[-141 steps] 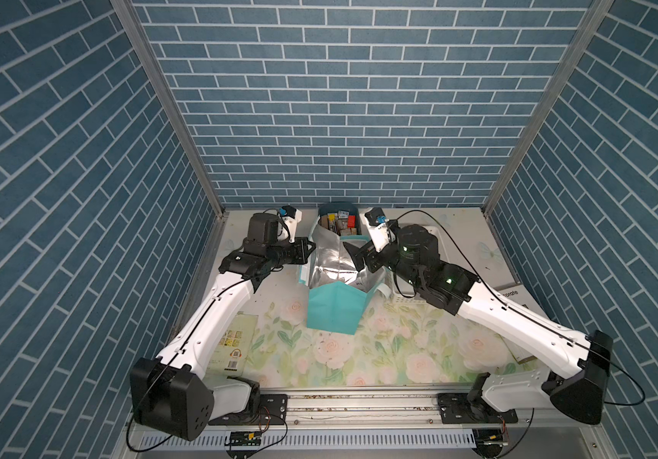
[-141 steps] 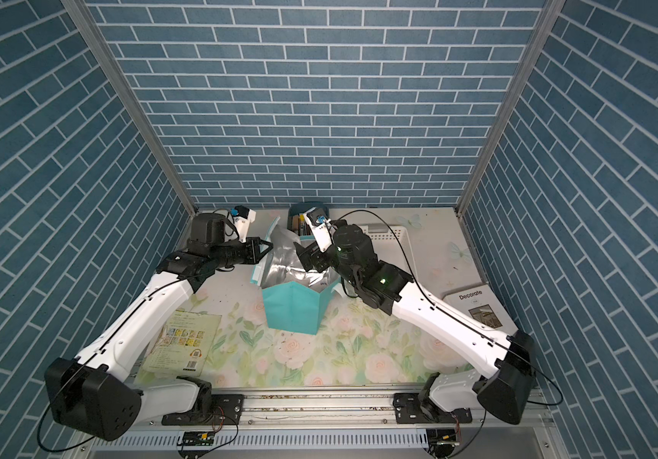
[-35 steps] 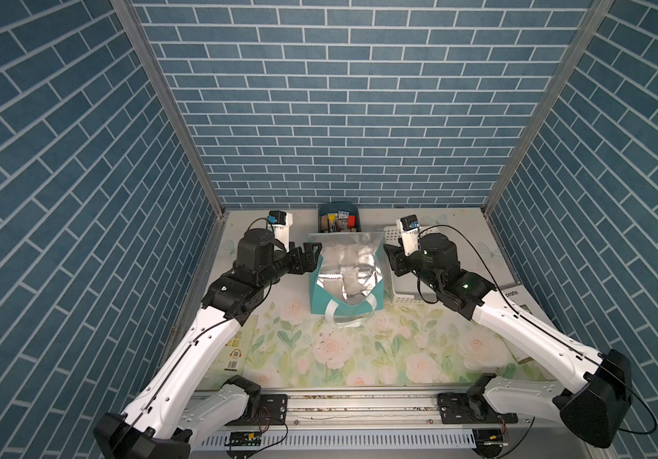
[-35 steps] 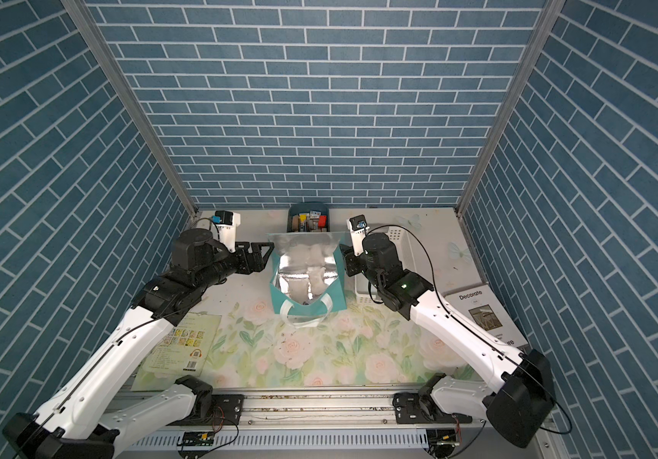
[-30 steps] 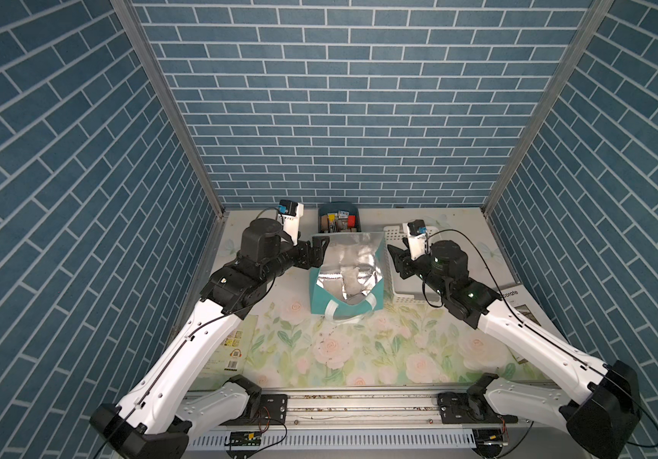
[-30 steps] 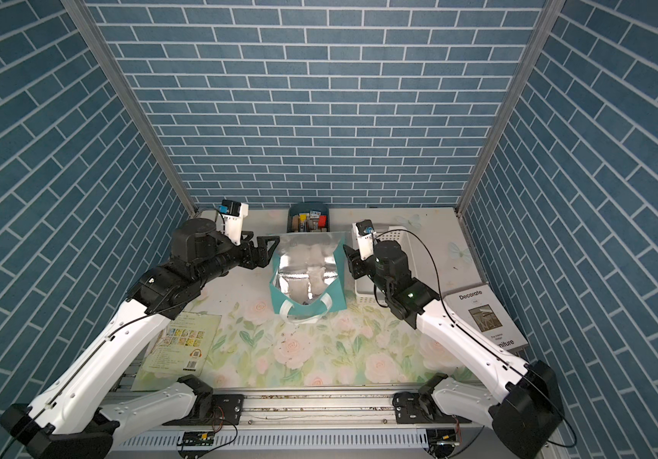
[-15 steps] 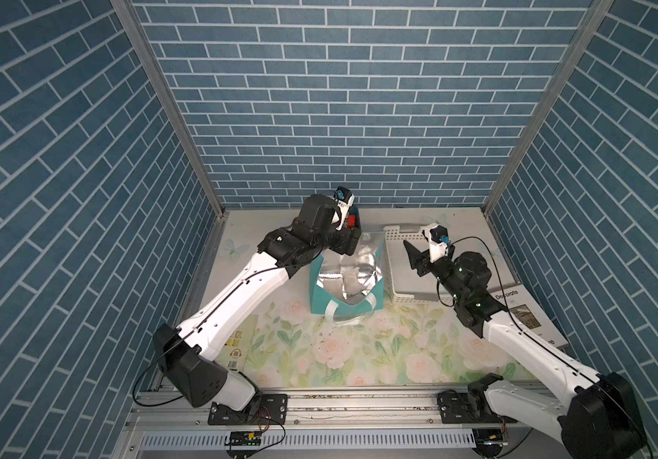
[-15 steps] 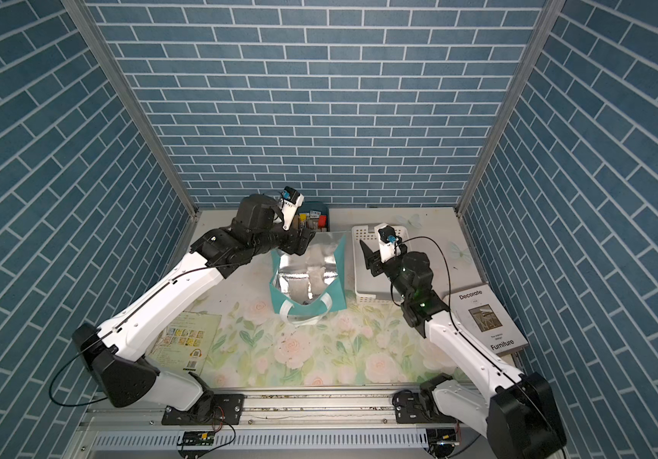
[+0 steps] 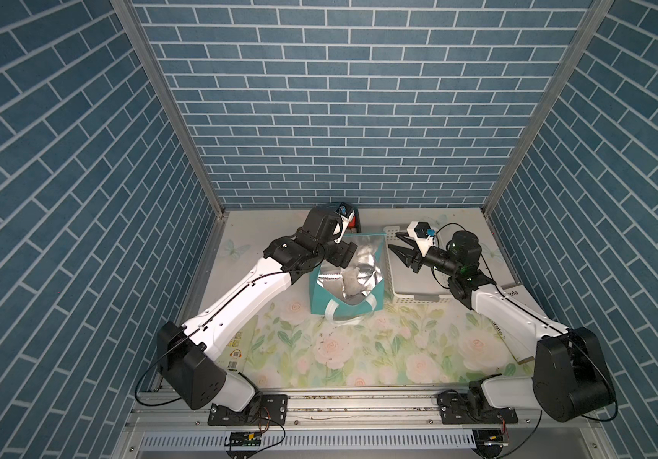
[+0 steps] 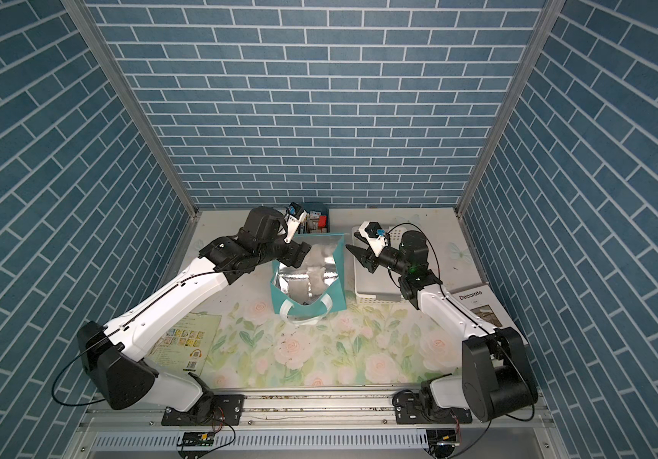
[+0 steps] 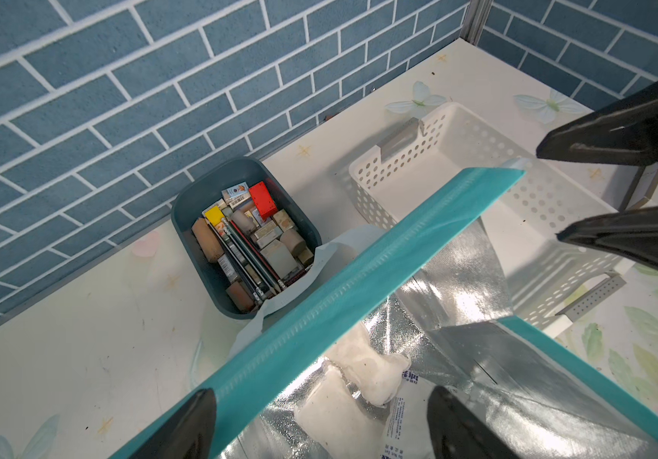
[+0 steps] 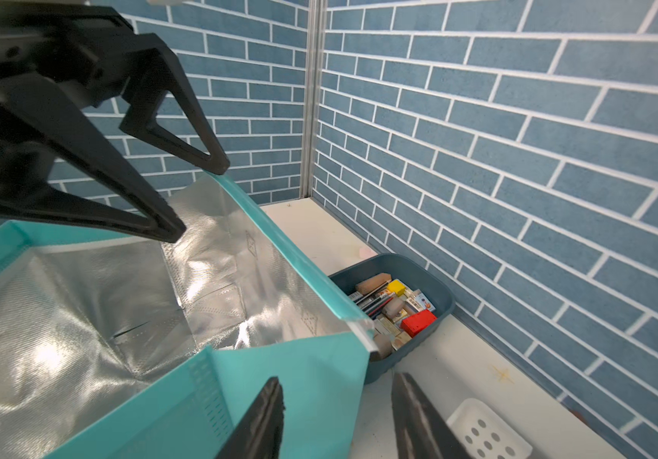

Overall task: Place the ice pack in the delivery bag
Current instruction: Tear off the adhesive seal from the delivery bag.

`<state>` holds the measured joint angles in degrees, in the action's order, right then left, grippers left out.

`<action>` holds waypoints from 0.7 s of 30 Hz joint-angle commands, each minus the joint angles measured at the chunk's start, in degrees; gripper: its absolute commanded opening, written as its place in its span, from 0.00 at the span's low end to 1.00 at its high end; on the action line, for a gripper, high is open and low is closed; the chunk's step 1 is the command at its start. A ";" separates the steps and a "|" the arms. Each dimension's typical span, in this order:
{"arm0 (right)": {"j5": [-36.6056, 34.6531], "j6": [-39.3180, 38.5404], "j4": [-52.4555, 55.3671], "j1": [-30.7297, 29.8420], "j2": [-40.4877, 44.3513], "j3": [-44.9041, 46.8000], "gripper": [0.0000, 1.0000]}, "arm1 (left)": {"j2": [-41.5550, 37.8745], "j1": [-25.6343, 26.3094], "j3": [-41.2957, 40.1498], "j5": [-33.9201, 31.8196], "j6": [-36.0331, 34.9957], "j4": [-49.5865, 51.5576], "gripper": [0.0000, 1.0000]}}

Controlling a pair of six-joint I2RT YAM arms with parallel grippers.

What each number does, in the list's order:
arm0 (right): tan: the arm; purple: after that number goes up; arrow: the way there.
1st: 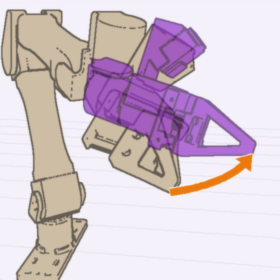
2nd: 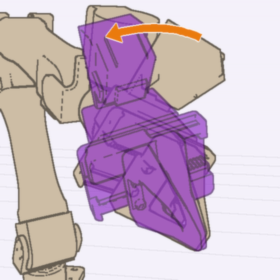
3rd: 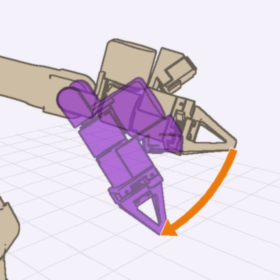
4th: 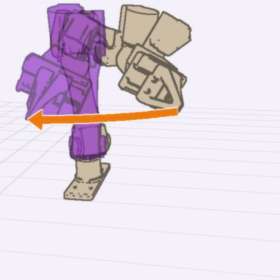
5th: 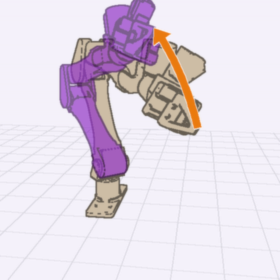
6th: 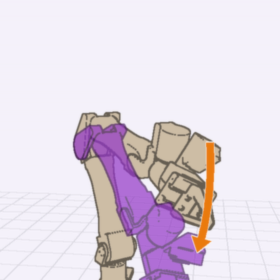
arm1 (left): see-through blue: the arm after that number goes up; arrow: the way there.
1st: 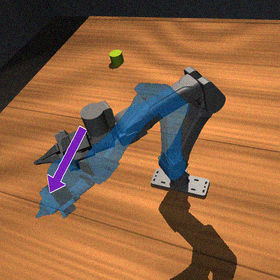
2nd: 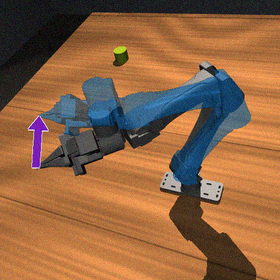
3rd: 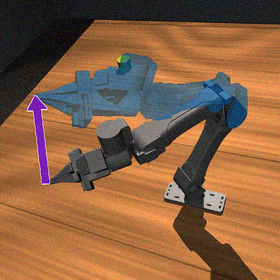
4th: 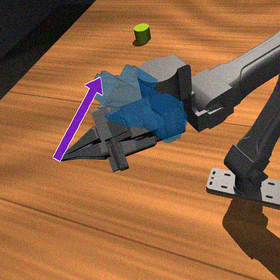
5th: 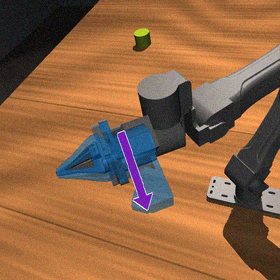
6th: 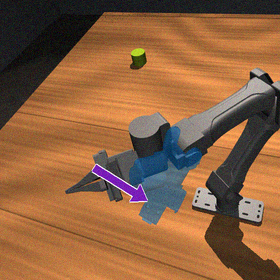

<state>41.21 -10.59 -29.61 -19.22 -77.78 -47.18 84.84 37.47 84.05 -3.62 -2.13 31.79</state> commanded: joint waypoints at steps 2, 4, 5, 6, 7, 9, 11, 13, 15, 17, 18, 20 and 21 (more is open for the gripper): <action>2.28 -1.11 -0.97 0.06 -0.06 -1.86 0.48 | 0.05 0.27 0.13 -1.67 -0.58 -0.73 0.87; 2.15 -1.25 -0.94 0.06 -0.34 -1.93 0.49 | -0.23 0.26 0.07 -2.89 -0.38 -1.27 0.87; 2.21 -1.39 -0.82 0.06 -0.41 -1.92 0.49 | -0.42 0.31 -0.05 -3.99 -0.15 -1.66 0.87; 2.25 -1.53 -0.81 0.08 -0.56 -1.95 0.50 | -0.68 0.29 -0.23 -5.28 0.04 -1.93 0.87; 2.14 -1.52 -0.79 0.07 -0.80 -2.09 0.51 | -0.80 0.24 -0.36 -6.33 0.12 -2.25 0.87; 2.26 -1.46 -0.70 0.07 -1.16 -2.70 0.53 | -0.77 0.29 -0.38 -7.81 0.30 -2.35 0.87; 2.24 -1.45 -0.46 -0.01 -1.65 -3.44 0.52 | -0.73 0.29 -0.29 -8.21 0.35 -2.37 0.87; 1.98 -1.45 -0.15 -0.02 -2.22 -4.29 0.52 | -0.69 0.28 -0.29 -8.79 0.44 -2.43 0.87; 1.58 -1.45 0.32 -0.02 -2.90 -5.20 0.50 | -0.66 0.32 -0.36 -9.50 0.47 -2.39 0.87; 1.61 -1.53 0.98 -0.02 -3.65 -5.97 0.45 | -0.66 0.28 -0.38 -10.02 0.51 -2.51 0.87; 1.78 -1.54 1.11 -0.02 -4.11 -6.16 0.44 | -0.56 0.29 -0.38 -10.30 0.55 -2.52 0.87; 2.09 -1.54 1.35 -0.07 -4.71 -6.42 0.41 | -0.48 0.31 -0.44 -10.59 0.64 -2.74 0.87; 2.19 -1.54 1.38 -0.12 -4.93 -6.42 0.41 | -0.35 0.27 -0.51 -10.68 0.64 -2.78 0.87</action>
<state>42.50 -11.00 -29.12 -19.22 -81.62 -52.23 84.86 37.50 84.05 -12.73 -1.93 29.61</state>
